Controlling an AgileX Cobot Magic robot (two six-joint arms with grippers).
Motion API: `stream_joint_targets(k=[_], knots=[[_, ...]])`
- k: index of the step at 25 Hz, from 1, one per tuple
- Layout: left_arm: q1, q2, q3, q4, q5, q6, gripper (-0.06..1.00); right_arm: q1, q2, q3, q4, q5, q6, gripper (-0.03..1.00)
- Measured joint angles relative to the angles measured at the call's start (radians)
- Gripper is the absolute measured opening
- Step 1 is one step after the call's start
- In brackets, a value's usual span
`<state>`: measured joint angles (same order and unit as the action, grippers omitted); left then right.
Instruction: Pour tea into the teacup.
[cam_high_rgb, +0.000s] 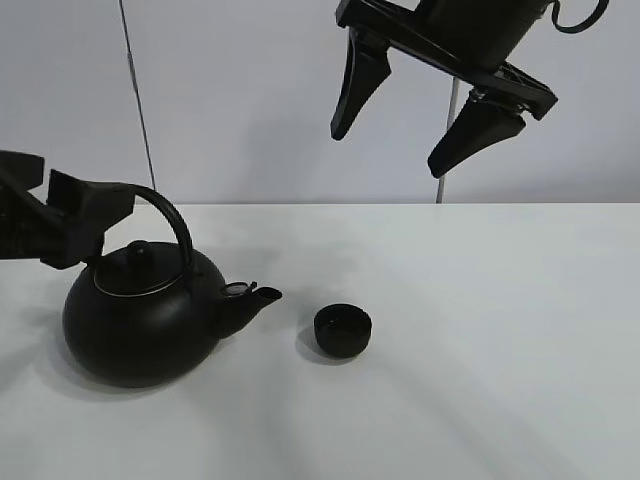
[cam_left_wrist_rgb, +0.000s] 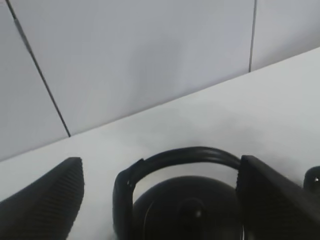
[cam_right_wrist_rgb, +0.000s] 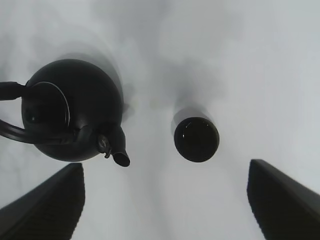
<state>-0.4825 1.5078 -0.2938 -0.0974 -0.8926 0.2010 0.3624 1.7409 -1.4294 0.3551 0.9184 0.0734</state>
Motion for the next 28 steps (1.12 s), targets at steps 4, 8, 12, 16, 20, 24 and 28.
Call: stream_joint_targets(k=[4,8,12,16,20,24,28], knots=[[0.000,-0.141,-0.125,-0.044,0.491,-0.038,0.60,0.000,0.000,0.000,0.001,0.000,0.000,0.61],[0.003,-0.194,-0.418,-0.044,1.072,-0.049,0.60,0.000,0.000,0.000,0.010,0.000,0.000,0.61],[0.058,-0.157,-0.703,-0.070,1.446,-0.055,0.60,0.000,0.000,0.000,0.015,0.001,-0.008,0.61],[0.149,-0.072,-0.908,-0.146,1.703,-0.060,0.60,0.000,0.000,0.000,0.015,0.002,-0.011,0.61],[0.220,0.024,-1.035,-0.217,1.851,-0.061,0.60,0.000,0.000,0.000,0.016,0.002,-0.011,0.61],[0.240,0.076,-1.077,-0.276,1.903,-0.061,0.60,0.000,0.000,0.000,0.016,0.002,-0.014,0.61],[0.240,0.077,-1.081,-0.292,1.917,-0.061,0.60,0.000,0.000,0.000,0.020,0.002,-0.014,0.61]])
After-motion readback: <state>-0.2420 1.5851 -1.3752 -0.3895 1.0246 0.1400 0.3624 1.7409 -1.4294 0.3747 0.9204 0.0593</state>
